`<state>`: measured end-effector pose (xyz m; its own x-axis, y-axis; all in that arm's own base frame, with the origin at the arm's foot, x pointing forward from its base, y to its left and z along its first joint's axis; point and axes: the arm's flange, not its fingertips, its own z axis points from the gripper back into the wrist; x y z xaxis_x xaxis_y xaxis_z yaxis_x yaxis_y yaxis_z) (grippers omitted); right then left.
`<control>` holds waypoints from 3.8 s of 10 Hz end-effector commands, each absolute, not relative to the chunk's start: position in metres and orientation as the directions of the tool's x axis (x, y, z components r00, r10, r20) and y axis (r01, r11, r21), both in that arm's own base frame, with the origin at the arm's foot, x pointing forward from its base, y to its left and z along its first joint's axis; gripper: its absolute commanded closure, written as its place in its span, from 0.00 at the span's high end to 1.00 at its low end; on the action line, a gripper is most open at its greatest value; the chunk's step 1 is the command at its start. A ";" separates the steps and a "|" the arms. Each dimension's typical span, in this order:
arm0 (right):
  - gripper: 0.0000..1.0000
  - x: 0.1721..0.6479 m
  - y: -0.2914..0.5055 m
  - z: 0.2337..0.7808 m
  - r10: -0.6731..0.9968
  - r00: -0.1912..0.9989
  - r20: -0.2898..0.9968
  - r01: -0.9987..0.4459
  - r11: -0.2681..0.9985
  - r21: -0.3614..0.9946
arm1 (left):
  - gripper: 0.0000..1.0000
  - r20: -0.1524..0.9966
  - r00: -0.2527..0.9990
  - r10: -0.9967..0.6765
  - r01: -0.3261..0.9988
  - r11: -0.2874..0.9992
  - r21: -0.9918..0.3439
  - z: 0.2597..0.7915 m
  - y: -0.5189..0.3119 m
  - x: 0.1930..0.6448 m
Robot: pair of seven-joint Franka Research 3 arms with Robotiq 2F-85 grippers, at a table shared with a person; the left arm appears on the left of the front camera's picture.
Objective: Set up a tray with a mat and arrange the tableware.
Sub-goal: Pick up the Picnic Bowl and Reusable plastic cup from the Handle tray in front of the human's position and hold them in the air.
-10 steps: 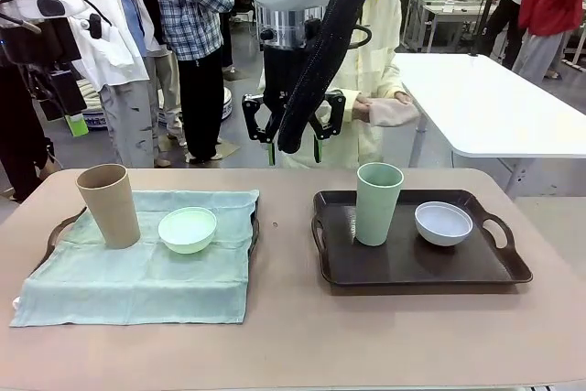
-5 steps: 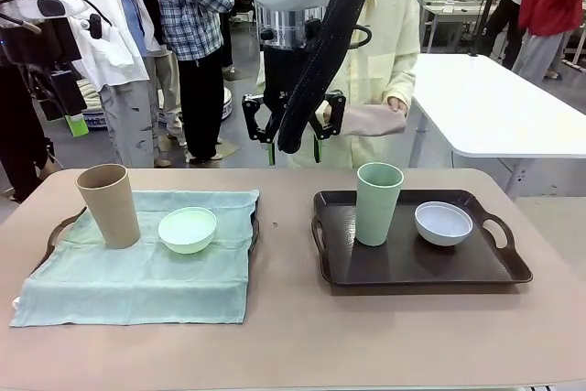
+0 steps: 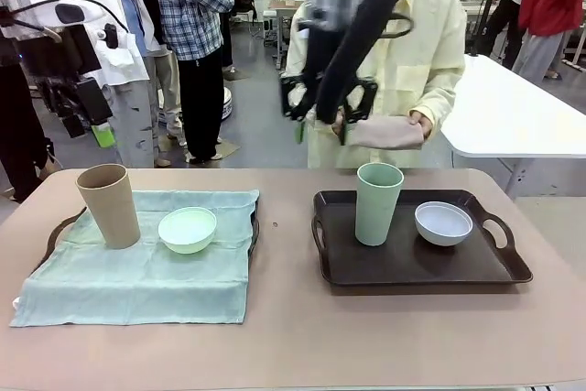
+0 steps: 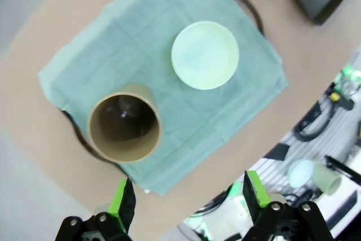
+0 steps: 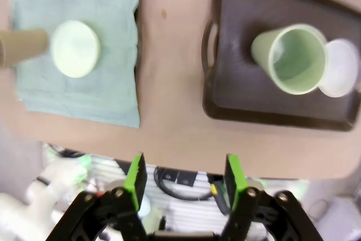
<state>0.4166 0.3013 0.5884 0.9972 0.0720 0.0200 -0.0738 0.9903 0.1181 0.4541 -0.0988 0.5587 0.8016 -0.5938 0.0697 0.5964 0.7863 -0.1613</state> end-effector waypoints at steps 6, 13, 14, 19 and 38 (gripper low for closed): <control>0.72 0.403 0.086 0.581 -0.041 0.997 -0.069 0.066 0.909 0.412 | 1.00 0.173 0.933 -0.316 0.358 0.866 -0.350 0.544 -0.082 0.466; 0.72 0.349 -0.043 0.562 -0.177 0.984 0.005 0.145 0.821 0.552 | 1.00 0.192 0.954 -0.229 0.296 0.812 -0.502 0.563 -0.008 0.457; 0.72 0.344 -0.052 0.559 -0.221 0.975 -0.008 0.187 0.805 0.563 | 1.00 0.188 0.949 -0.253 0.315 0.794 -0.520 0.563 -0.003 0.456; 0.72 0.352 -0.042 0.570 -0.183 0.983 -0.008 0.163 0.850 0.501 | 1.00 0.180 0.943 -0.280 0.333 0.810 -0.483 0.561 -0.006 0.454; 0.72 0.365 -0.254 0.539 -0.211 0.966 -0.149 0.235 0.481 0.845 | 1.00 -0.045 0.995 0.095 -0.090 0.552 -0.829 0.528 0.087 0.423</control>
